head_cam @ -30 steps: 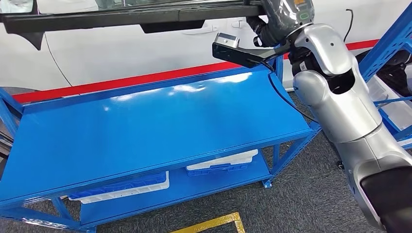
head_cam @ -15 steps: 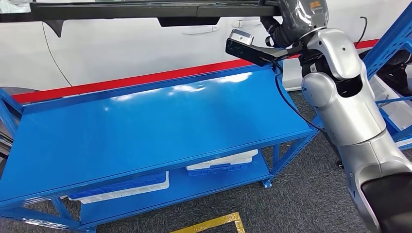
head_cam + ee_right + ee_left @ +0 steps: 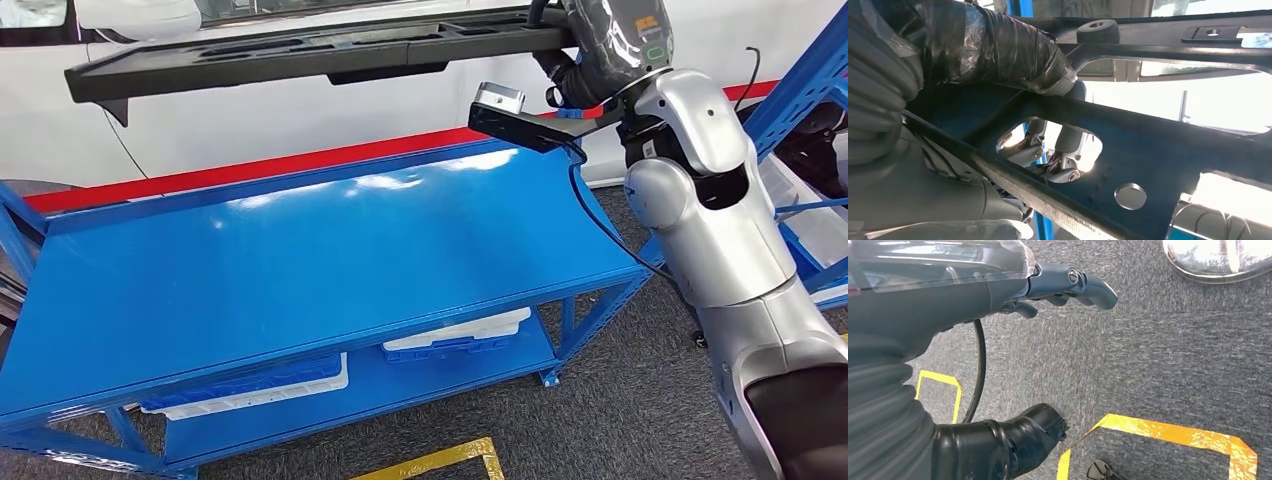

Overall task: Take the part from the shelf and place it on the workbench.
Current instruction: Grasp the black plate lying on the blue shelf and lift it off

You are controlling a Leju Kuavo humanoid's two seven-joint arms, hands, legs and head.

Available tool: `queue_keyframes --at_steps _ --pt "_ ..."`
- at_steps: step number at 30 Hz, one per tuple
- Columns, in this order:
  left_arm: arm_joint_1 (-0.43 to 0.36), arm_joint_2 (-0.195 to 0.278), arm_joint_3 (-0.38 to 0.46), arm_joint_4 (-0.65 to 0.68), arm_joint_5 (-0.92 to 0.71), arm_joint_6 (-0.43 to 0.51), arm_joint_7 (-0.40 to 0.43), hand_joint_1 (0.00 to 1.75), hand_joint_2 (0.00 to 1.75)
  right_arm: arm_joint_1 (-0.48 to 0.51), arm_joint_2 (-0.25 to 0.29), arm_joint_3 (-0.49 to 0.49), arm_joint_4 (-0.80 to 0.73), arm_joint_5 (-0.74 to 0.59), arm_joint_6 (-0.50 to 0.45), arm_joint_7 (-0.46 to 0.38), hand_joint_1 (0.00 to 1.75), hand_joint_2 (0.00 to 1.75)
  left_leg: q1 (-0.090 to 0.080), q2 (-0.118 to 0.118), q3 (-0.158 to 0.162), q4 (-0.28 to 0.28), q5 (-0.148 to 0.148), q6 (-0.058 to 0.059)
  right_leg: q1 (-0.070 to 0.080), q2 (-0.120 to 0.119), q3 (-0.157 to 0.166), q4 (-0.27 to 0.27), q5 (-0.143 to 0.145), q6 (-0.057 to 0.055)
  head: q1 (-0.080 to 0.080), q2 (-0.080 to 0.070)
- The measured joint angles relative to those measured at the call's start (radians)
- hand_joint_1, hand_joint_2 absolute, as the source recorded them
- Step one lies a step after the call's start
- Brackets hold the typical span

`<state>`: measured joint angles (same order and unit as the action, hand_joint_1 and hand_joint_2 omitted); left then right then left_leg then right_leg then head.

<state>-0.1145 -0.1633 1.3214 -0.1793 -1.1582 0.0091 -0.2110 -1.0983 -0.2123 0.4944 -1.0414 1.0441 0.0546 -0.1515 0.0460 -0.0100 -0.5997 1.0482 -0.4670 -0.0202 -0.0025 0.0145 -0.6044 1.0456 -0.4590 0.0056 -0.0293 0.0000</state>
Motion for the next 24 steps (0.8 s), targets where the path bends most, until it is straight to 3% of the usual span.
queue_keyframes --at_steps 12,18,21,24 --pt "0.000 0.000 0.000 0.000 0.004 0.000 -0.001 0.00 1.75 0.001 -0.013 0.000 0.000 -0.022 0.031 -0.037 1.75 1.75 0.000 0.000 0.000 0.000 0.000 0.000 0.000 0.000 0.000 0.000 0.000 0.000 0.000 0.000" --pt "0.000 0.003 0.000 0.000 0.004 -0.002 -0.003 0.00 1.75 -0.003 -0.017 0.009 0.001 -0.014 0.023 -0.026 1.75 1.75 -0.004 0.000 -0.002 0.003 -0.001 0.003 -0.008 0.000 0.000 -0.003 0.002 0.003 0.000 0.000" --pt "0.000 0.005 0.000 0.000 0.004 -0.001 -0.003 0.00 1.75 -0.003 -0.017 0.013 0.000 -0.015 0.017 -0.023 1.75 1.75 -0.007 0.000 -0.002 0.002 0.000 0.010 -0.012 0.000 0.002 -0.009 0.006 0.010 0.000 0.000" --pt "-0.001 0.005 0.000 0.000 0.003 0.000 -0.004 0.00 1.75 -0.004 -0.022 0.014 -0.006 -0.015 0.013 -0.015 1.75 1.75 0.003 0.006 0.010 -0.027 0.015 0.027 -0.010 0.000 -0.001 0.001 -0.006 0.019 0.001 0.000"
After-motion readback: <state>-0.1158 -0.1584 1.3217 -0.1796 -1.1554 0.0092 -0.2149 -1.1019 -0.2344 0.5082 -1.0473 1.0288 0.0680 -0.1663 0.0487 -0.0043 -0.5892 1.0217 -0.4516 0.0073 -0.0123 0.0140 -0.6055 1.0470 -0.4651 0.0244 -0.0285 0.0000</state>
